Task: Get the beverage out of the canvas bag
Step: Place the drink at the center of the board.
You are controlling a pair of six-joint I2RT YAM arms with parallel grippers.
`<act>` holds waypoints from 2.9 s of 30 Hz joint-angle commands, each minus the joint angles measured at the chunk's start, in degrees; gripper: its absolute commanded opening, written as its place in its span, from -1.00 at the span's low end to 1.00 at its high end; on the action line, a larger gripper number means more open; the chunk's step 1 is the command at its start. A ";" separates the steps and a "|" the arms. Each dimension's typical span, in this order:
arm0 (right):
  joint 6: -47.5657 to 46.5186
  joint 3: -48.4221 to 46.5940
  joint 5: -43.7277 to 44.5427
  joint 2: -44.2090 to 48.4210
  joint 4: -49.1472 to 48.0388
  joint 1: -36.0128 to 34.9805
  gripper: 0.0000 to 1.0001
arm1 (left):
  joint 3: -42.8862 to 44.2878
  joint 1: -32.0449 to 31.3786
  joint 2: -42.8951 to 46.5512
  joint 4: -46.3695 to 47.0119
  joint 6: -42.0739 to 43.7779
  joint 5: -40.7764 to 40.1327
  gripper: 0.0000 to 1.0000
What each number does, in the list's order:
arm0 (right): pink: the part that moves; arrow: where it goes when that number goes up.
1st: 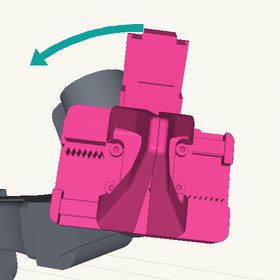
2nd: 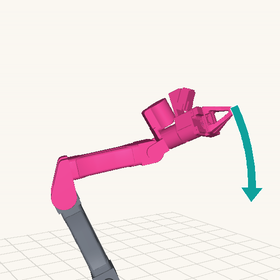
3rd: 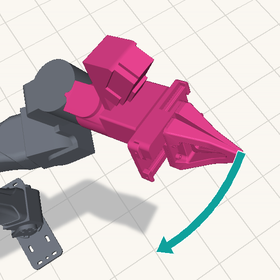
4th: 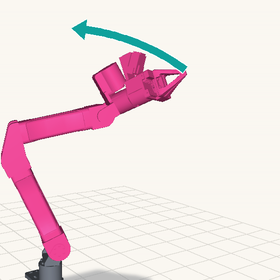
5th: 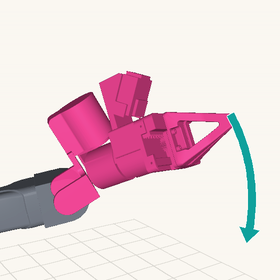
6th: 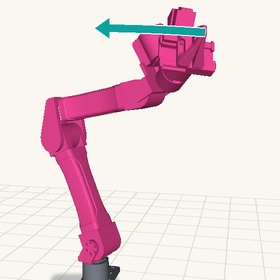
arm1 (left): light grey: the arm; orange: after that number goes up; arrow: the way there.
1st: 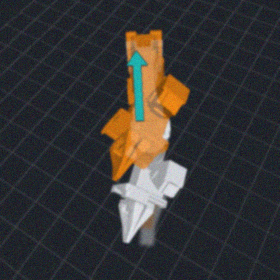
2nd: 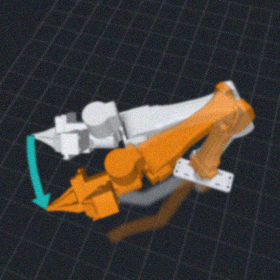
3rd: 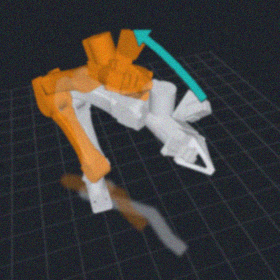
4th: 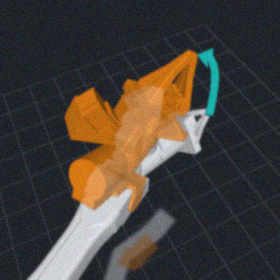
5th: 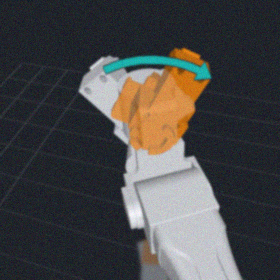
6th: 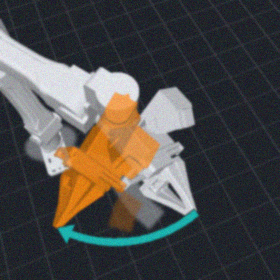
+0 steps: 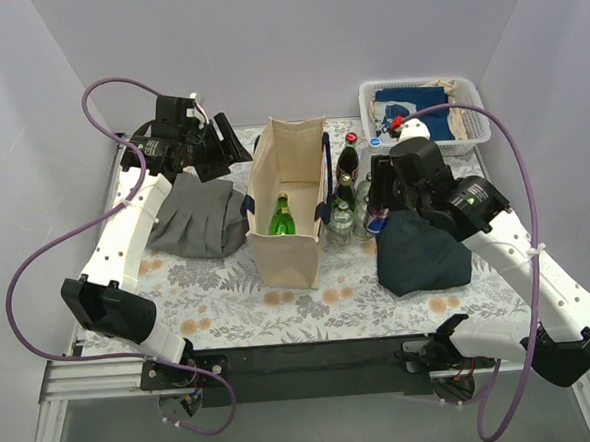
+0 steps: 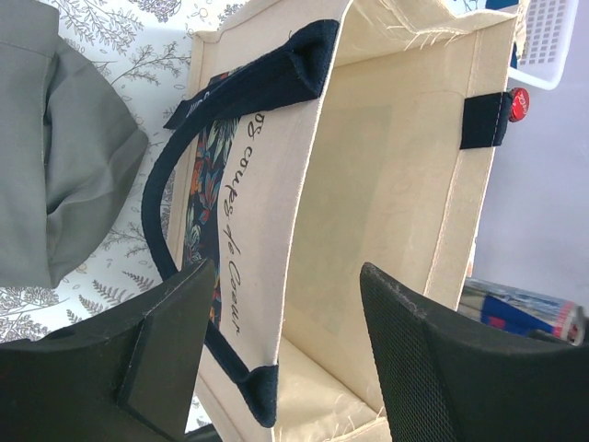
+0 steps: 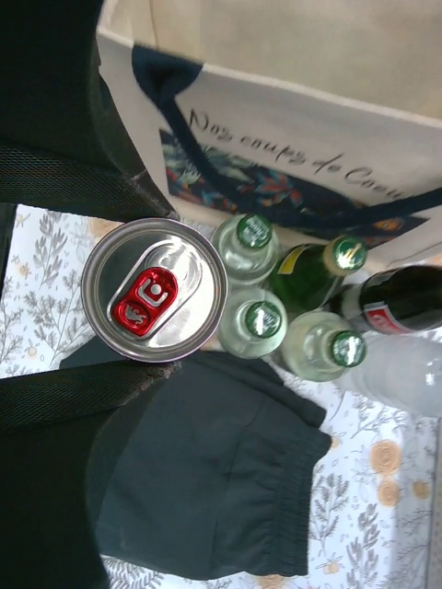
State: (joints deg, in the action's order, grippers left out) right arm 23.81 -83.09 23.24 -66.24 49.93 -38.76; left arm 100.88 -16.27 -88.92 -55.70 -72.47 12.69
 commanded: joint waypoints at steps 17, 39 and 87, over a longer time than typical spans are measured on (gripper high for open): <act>1.32 24.55 16.90 5.95 -23.02 -8.78 -0.97 | -0.07 0.28 3.14 -0.11 0.40 -1.44 0.25; 7.30 32.29 14.11 -0.21 -30.42 -8.70 -0.97 | 0.28 0.28 2.97 -0.64 1.01 -2.93 0.25; 8.97 33.17 10.24 0.14 -28.05 -7.29 0.24 | 0.02 0.19 2.71 -0.37 0.75 -2.67 0.25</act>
State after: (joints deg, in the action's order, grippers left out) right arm 31.53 -47.88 32.58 -68.45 22.92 -46.19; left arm 100.86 -16.27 -88.92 -55.66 -72.03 10.11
